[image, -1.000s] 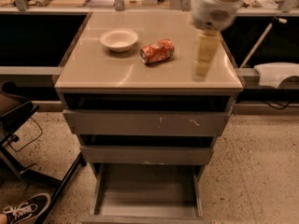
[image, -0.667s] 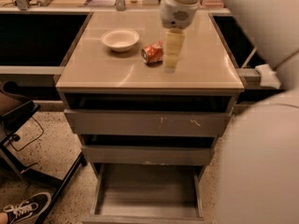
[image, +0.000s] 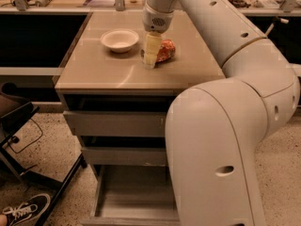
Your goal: Place coke can into bottom drawer
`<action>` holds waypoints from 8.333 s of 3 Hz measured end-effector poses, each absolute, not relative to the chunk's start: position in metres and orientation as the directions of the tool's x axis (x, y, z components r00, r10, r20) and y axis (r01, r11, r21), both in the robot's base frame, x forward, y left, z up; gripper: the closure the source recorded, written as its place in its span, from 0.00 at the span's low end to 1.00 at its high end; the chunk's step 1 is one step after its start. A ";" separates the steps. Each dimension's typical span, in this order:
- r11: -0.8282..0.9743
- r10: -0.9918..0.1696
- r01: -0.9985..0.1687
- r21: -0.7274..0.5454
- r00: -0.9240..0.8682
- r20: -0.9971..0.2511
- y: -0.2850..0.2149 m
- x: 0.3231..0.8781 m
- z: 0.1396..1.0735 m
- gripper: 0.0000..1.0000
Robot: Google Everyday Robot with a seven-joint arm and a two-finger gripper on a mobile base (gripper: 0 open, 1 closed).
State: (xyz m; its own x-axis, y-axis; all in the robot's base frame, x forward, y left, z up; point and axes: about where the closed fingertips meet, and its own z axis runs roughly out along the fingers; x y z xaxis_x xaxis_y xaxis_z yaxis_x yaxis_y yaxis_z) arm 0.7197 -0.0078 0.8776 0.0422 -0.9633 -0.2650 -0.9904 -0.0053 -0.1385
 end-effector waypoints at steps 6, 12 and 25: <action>0.127 -0.882 -0.983 -0.132 -0.051 -0.469 -0.038 0.773 0.837 0.00; 0.106 -0.897 -0.985 -0.135 -0.036 -0.442 -0.032 0.765 0.841 1.00; 0.673 -0.444 -0.721 -0.165 -0.216 -0.870 -0.082 0.433 0.859 1.00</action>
Offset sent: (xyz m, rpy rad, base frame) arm 0.0164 -0.0638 0.0008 0.2475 0.0369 -0.0597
